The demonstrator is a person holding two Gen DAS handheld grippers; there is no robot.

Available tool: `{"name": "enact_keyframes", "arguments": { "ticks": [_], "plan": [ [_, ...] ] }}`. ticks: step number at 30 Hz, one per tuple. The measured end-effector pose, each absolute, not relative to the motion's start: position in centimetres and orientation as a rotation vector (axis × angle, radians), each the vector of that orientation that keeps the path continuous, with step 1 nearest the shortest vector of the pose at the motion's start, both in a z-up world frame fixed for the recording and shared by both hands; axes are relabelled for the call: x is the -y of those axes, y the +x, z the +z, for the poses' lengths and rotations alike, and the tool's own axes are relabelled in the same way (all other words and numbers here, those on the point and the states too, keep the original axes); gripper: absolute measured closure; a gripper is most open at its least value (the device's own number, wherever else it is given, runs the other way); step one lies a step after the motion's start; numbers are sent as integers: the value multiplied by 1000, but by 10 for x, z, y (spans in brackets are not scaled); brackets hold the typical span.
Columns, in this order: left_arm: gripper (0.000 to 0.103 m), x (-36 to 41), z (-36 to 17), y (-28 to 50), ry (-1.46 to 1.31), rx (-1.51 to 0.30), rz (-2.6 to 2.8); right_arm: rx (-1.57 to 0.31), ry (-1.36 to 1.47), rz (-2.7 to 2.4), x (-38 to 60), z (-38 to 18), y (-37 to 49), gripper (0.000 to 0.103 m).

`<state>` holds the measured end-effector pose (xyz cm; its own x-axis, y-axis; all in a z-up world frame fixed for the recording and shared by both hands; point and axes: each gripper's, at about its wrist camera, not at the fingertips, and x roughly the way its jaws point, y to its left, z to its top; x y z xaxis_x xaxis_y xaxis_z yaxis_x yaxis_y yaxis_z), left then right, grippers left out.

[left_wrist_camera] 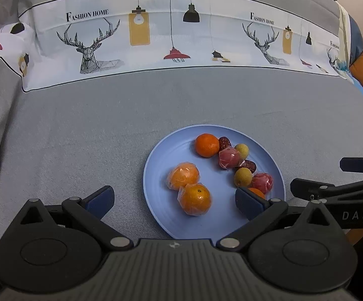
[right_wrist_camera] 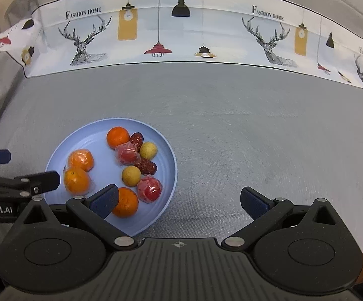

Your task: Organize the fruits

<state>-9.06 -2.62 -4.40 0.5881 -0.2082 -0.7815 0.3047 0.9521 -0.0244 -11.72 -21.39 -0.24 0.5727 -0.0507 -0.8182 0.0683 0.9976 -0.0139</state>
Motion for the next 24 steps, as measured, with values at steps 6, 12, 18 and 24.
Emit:
{"name": "enact_keyframes", "arguments": {
  "ticks": [6, 12, 18, 24],
  "plan": [
    [0, 30, -46, -90, 122, -900, -313, -967, 23, -80, 218, -4, -115, 1],
    [0, 35, -49, -88, 117, -913, -328, -977, 33, -94, 221, -8, -112, 1],
    [0, 37, -52, -85, 113, -917, -336, -990, 49, -103, 224, -12, -108, 1],
    [0, 38, -52, -80, 102, -920, -330, -998, 78, -109, 227, -14, -104, 1]
  ]
}}
